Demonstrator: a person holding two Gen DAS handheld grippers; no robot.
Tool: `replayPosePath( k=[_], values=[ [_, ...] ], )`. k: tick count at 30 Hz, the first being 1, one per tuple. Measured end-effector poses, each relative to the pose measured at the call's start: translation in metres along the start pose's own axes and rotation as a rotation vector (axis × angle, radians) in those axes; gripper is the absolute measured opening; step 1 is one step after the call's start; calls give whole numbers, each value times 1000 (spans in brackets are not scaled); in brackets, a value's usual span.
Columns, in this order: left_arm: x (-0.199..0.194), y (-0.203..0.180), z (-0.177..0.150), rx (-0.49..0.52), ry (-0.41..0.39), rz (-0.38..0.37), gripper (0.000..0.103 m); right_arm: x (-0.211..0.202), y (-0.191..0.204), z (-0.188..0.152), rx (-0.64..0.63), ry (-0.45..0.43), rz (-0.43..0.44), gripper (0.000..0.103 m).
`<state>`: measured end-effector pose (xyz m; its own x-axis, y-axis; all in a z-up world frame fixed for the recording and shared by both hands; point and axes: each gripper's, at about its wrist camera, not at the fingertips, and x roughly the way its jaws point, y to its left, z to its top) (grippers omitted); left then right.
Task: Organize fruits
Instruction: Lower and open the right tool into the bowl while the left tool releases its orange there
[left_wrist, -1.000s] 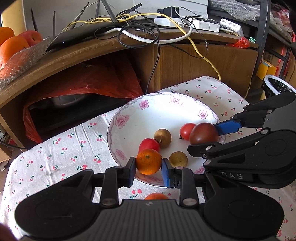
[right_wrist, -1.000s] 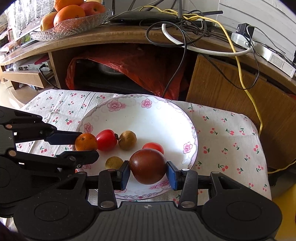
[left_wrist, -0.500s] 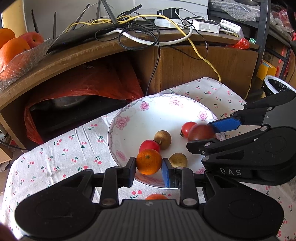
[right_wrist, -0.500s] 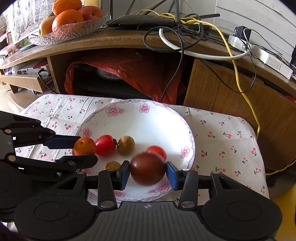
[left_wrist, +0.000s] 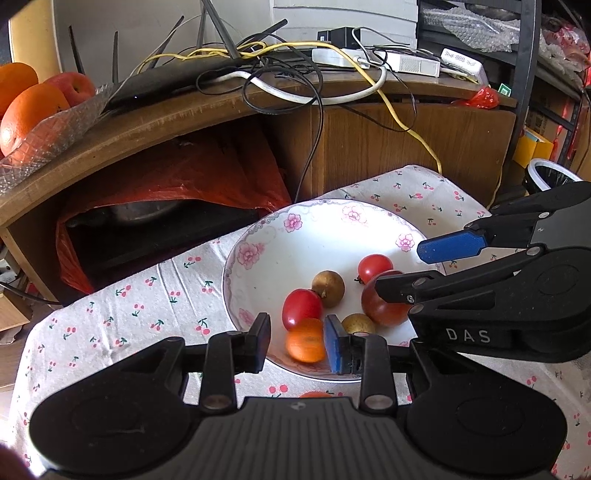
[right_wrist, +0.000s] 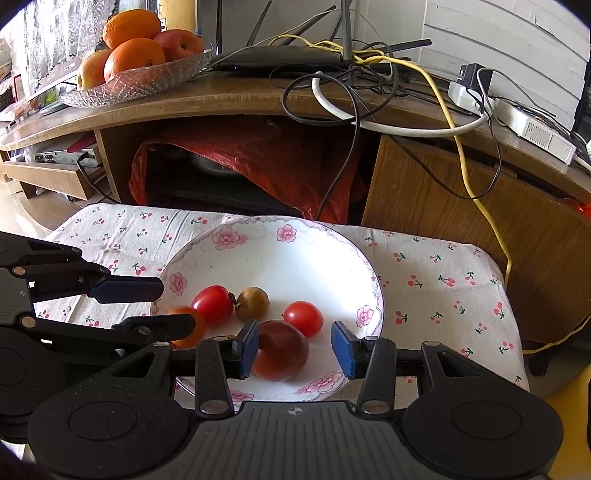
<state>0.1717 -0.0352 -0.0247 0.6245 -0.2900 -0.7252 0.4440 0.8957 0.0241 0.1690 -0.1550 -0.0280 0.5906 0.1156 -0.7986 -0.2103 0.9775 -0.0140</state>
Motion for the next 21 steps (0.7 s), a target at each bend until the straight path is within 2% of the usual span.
replayPosePath(
  k=[21],
  values=[
    [-37,11,-18,20,-22,-11,40,-25,31,-5,-37,-7,24,40]
  ],
)
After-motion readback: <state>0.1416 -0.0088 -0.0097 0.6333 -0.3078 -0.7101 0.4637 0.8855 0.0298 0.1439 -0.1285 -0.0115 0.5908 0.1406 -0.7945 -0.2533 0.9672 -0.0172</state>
